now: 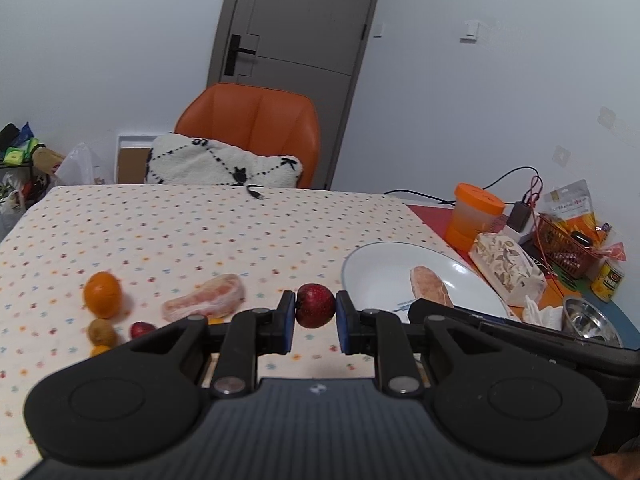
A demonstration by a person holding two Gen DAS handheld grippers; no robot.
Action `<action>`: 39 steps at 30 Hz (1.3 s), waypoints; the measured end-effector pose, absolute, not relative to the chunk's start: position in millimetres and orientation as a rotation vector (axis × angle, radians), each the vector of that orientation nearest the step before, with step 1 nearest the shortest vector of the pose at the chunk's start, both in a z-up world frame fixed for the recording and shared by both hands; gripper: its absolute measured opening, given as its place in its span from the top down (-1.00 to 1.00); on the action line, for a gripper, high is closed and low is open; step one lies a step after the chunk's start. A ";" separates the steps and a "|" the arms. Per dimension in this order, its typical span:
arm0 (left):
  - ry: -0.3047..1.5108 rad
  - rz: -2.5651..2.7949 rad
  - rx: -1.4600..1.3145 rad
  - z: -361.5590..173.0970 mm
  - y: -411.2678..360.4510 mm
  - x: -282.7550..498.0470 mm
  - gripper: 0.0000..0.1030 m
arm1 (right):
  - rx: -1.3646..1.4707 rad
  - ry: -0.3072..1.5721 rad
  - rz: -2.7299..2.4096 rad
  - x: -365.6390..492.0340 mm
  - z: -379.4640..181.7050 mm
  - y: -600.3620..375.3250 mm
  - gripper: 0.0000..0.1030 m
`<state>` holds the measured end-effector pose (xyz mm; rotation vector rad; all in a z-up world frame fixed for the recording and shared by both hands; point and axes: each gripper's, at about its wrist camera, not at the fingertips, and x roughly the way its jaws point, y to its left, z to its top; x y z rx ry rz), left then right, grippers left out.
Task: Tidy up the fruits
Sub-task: 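Carry both fruits onto the white plate and open both grippers to release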
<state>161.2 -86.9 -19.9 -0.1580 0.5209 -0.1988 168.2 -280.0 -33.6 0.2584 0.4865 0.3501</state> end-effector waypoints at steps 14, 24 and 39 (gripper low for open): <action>0.568 -0.259 -0.108 -30.1 -131.4 193.2 0.62 | 0.305 0.484 0.258 182.9 -50.2 -328.7 0.34; 0.618 -0.269 -0.097 -39.5 -153.0 228.2 0.62 | 0.323 0.507 0.196 207.0 -59.6 -353.3 0.34; 0.661 -0.278 -0.054 -52.9 -179.4 271.9 0.62 | 0.327 0.518 0.158 233.2 -64.5 -365.8 0.34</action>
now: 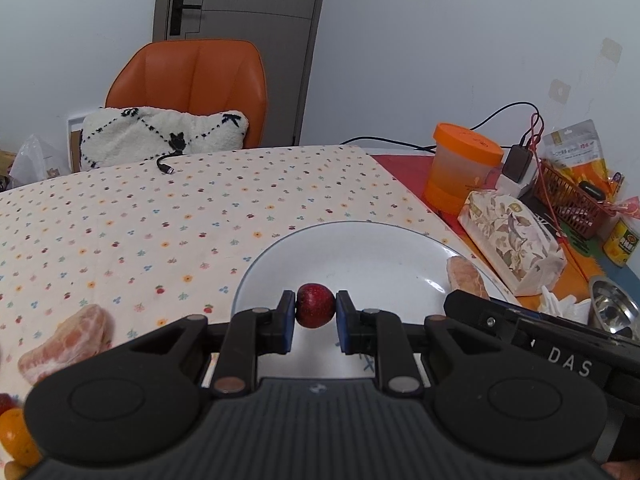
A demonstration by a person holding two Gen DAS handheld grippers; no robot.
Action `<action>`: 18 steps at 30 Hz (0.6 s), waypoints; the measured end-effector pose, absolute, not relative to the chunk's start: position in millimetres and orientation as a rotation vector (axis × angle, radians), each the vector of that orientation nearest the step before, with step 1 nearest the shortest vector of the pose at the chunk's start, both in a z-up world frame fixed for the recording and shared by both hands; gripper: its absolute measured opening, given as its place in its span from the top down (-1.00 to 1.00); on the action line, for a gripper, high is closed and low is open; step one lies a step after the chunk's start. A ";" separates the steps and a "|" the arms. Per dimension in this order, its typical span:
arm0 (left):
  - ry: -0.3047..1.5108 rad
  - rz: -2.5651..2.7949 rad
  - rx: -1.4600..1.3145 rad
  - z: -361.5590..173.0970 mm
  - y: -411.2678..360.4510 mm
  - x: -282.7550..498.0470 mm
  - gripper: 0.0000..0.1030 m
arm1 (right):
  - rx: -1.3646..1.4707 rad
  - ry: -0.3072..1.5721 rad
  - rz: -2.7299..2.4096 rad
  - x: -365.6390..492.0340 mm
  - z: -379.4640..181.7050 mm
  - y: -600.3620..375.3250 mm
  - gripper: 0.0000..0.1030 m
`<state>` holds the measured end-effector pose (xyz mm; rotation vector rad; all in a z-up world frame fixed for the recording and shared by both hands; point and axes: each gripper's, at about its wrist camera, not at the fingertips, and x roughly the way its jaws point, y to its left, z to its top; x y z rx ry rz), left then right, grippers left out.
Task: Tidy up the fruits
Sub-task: 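Carry both fruits onto the white plate and open both grippers to release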
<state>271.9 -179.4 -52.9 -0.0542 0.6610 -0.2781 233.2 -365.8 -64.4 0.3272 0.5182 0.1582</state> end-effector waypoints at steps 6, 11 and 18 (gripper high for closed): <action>0.668 -0.260 -0.043 -53.0 -178.6 278.0 0.54 | 0.324 0.522 0.152 238.4 -65.1 -363.6 0.34; 0.662 -0.255 -0.064 -46.9 -169.7 271.5 0.31 | 0.317 0.525 0.141 241.3 -63.4 -359.8 0.30; 0.641 -0.228 -0.062 -35.9 -155.2 258.2 -0.15 | 0.337 0.512 0.142 233.9 -61.2 -355.3 -0.02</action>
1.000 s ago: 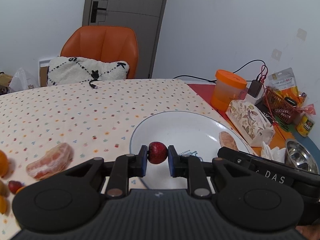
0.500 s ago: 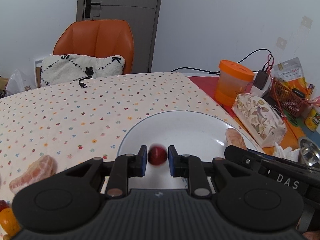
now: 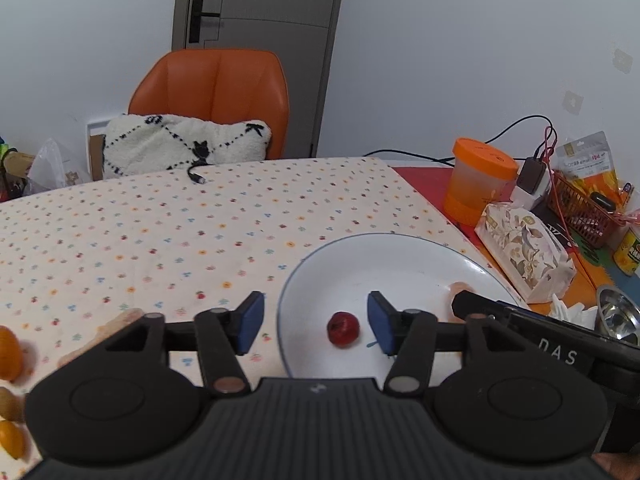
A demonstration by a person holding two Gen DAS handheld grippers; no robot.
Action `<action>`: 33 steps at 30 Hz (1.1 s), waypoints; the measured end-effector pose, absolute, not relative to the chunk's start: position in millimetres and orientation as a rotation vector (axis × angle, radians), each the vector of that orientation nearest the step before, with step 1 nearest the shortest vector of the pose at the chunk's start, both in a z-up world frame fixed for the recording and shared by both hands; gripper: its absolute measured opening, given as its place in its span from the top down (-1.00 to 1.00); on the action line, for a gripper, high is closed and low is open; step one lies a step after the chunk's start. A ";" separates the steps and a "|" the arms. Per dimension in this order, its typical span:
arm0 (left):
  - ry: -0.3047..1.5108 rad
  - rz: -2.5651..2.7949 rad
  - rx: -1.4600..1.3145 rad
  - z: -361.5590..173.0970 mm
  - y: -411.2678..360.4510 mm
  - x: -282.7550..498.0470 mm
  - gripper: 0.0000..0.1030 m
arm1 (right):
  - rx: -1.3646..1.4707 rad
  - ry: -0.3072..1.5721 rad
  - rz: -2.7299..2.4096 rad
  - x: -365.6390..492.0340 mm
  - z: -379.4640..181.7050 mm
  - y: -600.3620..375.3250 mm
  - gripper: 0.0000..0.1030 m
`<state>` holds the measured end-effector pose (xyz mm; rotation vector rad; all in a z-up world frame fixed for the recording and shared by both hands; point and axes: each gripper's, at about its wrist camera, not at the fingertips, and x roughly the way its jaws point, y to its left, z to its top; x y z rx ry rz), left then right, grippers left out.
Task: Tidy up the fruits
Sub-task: 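Carry both fruits onto the white plate and open both grippers to release, then move both open grippers back over the remaining fruit pile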
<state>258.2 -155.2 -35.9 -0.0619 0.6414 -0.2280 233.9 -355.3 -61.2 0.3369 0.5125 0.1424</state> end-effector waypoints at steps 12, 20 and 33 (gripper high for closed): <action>0.617 -0.151 -0.097 -18.8 -120.4 231.1 -0.51 | 0.327 0.459 0.121 199.7 -46.1 -337.6 -0.92; 0.600 -0.090 -0.116 -9.0 -89.8 209.7 -0.84 | 0.335 0.476 0.137 185.6 -38.9 -318.9 -1.00; 0.568 -0.066 -0.138 10.4 -41.8 176.3 -1.00 | 0.291 0.463 0.158 167.9 -22.2 -286.8 -1.00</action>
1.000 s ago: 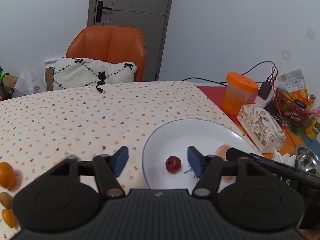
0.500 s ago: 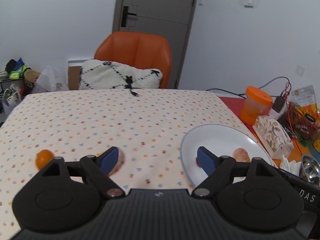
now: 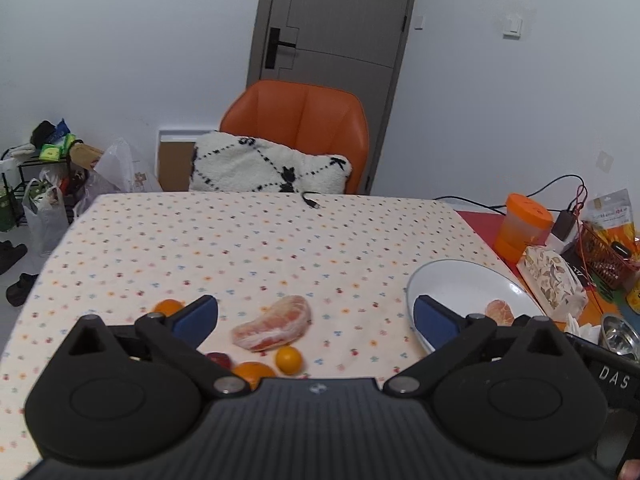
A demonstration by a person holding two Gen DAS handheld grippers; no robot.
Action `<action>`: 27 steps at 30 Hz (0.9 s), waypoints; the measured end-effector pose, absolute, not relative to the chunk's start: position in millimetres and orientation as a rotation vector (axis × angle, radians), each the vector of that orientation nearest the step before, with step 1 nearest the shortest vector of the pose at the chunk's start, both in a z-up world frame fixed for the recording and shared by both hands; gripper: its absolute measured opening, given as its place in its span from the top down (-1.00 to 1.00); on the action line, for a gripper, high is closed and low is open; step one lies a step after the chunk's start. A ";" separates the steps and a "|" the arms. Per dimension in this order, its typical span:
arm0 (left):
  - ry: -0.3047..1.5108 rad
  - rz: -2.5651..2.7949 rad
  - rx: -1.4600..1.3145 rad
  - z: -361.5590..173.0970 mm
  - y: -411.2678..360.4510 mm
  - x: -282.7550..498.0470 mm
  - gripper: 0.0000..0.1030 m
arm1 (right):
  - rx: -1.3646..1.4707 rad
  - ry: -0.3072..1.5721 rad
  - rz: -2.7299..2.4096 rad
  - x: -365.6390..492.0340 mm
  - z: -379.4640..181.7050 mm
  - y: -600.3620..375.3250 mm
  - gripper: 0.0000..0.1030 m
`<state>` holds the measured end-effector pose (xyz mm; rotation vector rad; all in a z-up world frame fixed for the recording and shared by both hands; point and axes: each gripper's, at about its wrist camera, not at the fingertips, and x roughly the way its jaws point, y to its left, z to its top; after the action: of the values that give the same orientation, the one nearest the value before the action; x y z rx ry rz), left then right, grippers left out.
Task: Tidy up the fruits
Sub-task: 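Move both open grippers back over the remaining fruit pile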
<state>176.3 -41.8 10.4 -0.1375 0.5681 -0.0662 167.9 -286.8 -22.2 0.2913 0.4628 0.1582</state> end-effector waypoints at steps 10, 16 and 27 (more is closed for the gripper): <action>0.553 -0.009 -0.163 19.1 1.0 153.9 -1.00 | 0.267 0.483 0.246 161.8 -17.5 -259.8 -1.00; 0.556 0.019 -0.176 16.6 19.5 144.3 -1.00 | 0.264 0.509 0.277 158.5 -20.2 -248.3 -1.00; 0.596 0.033 -0.219 3.5 49.2 130.3 -1.00 | 0.248 0.541 0.308 153.4 -23.0 -226.0 -1.00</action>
<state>130.3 49.2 3.5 -0.2190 0.5959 0.0330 153.4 -226.0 -23.0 0.2475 0.5414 0.3079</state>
